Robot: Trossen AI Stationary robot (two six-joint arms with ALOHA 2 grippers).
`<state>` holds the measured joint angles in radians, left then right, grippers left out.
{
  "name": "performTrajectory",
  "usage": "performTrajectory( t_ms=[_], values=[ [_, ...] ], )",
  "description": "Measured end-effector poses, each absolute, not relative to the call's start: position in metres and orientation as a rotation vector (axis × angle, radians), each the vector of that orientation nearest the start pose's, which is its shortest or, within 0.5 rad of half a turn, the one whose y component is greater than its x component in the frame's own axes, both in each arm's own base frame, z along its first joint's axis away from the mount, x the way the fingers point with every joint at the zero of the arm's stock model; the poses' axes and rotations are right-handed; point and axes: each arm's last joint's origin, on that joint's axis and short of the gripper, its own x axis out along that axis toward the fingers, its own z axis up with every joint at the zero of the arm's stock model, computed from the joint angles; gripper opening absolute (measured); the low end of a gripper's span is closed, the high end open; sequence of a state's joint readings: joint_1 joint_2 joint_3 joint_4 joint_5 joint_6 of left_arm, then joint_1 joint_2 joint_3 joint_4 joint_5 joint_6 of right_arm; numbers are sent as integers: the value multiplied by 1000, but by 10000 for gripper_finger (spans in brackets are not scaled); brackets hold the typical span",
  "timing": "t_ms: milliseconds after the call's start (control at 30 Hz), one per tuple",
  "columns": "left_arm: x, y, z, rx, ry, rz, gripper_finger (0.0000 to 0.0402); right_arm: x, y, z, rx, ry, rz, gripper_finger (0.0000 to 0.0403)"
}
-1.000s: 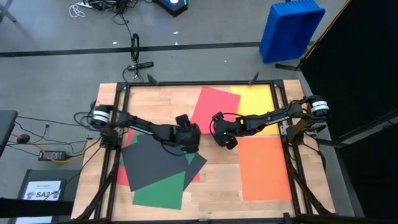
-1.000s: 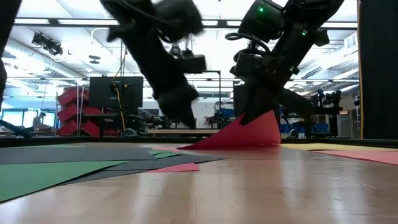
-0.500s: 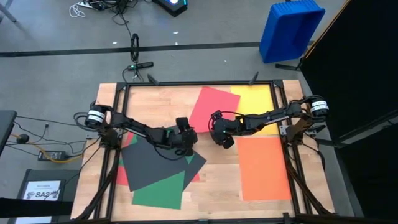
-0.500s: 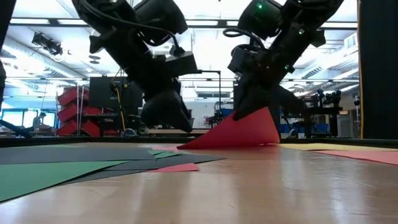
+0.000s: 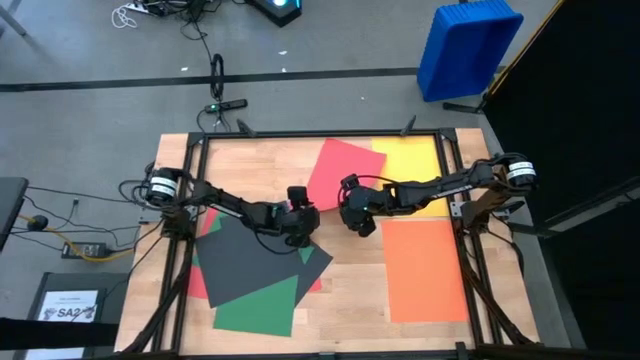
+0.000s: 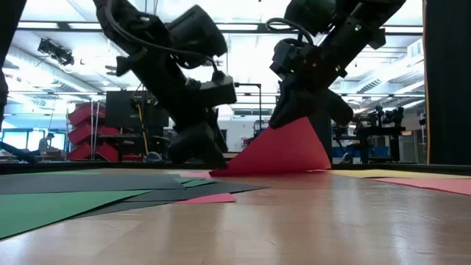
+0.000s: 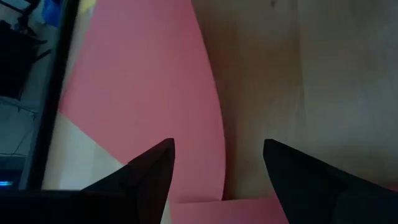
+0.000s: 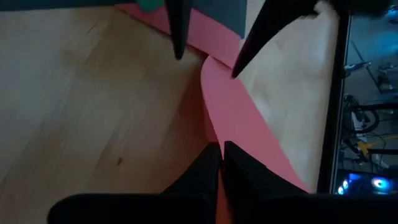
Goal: Organize paper
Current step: Move the pink colored paper to the top center of the table
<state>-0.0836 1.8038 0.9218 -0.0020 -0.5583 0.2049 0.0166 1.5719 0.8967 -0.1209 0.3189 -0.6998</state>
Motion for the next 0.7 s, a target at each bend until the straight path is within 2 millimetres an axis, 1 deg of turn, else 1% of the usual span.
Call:
performTrajectory(
  t_ms=[67, 433, 567, 700],
  values=[
    [342, -11, 132, 473, 914, 356, 232, 315, -4, 194, -790, 861, 2, 0],
    [350, 2, 122, 443, 886, 394, 228, 315, -4, 194, -785, 857, 11, 0],
    [352, 5, 118, 433, 881, 405, 213, 315, -3, 194, -765, 851, 19, 0],
    [352, 6, 118, 435, 883, 410, 184, 315, -3, 194, -765, 852, 19, 0]
  ],
)
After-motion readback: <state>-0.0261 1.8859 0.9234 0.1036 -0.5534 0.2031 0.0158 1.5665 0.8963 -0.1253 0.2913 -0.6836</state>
